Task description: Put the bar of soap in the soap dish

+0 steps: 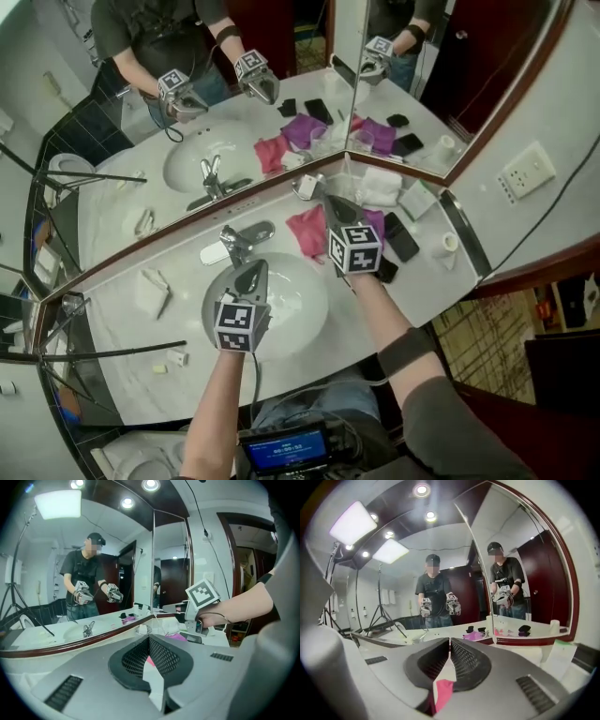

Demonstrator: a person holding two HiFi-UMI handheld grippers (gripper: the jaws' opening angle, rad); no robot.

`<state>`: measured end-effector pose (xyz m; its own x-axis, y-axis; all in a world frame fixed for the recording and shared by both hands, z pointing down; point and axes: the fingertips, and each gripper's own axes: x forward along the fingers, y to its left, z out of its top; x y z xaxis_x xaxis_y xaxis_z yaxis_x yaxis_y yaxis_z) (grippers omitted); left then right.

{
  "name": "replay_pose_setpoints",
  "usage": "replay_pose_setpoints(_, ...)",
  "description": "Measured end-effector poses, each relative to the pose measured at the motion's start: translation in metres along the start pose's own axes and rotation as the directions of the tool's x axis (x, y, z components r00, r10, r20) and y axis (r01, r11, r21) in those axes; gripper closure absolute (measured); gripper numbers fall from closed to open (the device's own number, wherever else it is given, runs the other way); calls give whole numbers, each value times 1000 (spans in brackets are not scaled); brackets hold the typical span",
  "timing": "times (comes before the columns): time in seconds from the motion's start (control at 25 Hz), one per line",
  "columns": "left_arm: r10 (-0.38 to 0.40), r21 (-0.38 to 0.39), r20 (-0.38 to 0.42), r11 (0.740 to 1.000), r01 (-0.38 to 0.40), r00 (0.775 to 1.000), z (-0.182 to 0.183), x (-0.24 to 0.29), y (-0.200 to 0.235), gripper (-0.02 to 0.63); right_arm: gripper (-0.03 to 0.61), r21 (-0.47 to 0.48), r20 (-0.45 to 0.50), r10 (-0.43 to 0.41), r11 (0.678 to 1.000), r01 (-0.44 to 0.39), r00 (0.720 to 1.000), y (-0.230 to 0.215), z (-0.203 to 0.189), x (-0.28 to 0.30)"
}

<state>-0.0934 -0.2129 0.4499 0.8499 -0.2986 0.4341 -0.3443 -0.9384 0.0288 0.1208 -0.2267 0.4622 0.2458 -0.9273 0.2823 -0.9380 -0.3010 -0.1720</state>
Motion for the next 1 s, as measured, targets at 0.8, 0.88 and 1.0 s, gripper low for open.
replay_pose_setpoints(0.8,-29,0,47,1000,29,998,-4,-64,30,611,552,-210,-15,-32,977,28,999,4,-25,-156)
replay_pose_setpoints(0.88,-39,30,46,999,37,998,-3,-67,28,611,552,-198,-27,-44,979,38,999,1,-34,-162)
replay_pose_setpoints(1.0,-51,80,53,996,47,997,-2,-72,21,611,552,-188,-34,-54,981,47,998,1,-41,-170)
